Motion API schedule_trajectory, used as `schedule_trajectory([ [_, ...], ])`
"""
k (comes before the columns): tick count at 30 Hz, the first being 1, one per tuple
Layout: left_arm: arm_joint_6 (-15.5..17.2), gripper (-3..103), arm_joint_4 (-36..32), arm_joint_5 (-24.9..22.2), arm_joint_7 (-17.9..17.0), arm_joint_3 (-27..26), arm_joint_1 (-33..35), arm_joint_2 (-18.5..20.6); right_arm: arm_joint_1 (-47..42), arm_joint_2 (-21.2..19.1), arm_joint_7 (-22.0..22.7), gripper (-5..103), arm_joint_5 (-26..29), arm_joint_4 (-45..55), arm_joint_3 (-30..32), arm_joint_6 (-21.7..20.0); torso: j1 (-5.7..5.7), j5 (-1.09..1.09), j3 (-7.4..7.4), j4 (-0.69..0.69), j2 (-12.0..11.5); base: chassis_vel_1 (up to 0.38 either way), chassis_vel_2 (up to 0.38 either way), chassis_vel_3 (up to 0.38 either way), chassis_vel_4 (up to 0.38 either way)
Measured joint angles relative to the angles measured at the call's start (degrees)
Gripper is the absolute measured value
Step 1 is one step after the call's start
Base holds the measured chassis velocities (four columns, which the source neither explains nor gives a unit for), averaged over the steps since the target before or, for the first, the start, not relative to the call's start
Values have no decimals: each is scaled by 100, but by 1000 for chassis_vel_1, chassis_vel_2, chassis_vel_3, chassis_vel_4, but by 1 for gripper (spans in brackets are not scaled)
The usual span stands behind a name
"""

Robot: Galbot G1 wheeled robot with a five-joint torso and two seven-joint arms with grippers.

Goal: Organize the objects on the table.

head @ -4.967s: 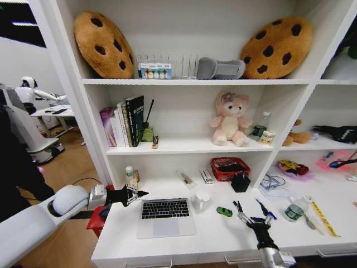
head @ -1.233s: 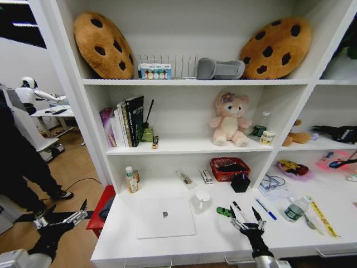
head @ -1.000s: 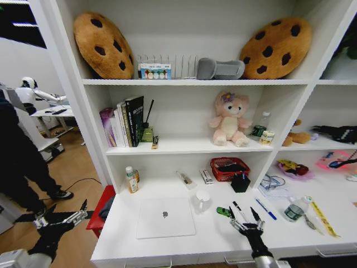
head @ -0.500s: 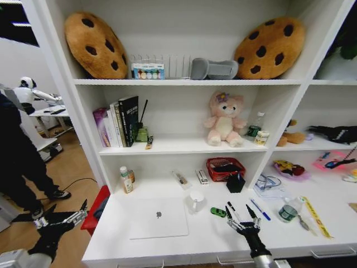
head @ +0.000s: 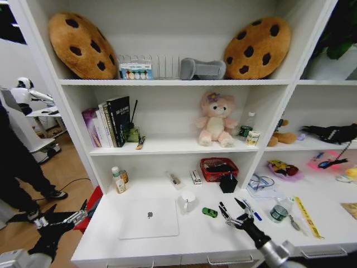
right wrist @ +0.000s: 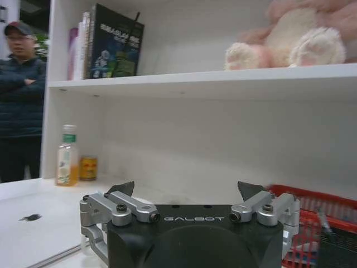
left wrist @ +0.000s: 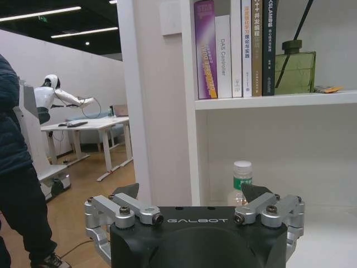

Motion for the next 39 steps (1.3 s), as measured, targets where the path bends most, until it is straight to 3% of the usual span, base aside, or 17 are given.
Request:
schedule_trajectory([
  [1,-1,100,0,0,2,1,0,-1,178,-219,-529,100,212,-272,68,-47,1,-3,1,2,-1,0,0,0,0],
  [2,-1,100,0,0,2,1,0,-1,178,-219,-529,100,212,-272,68,-47,1,-3,1,2,-1,0,0,0,0],
  [5,-1,100,0,0,0,1,0,-1,439,-530,-1700,100,226,-1074,170,14,1,-2,0,-3,-1,0,0,0,0],
  [10,-1,100,0,0,1,0,0,-1,627,-678,-2137,100,25,-1776,28,167,1,-1,0,-4,-1,0,0,0,0],
  [22,-1,100,0,0,0,1,0,-1,1375,-1012,-2115,100,-411,-2252,-798,32,1,-3,0,-1,-1,0,0,0,0],
  [24,-1,100,0,0,0,1,0,-1,1669,-1125,-2114,100,-445,-2323,-1207,-24,1,-4,0,-1,0,0,0,0,0],
  [39,-1,100,0,0,0,1,0,-2,2791,-1027,-1941,100,-861,-2426,-2450,-35,1,-3,0,0,-1,0,0,0,0],
])
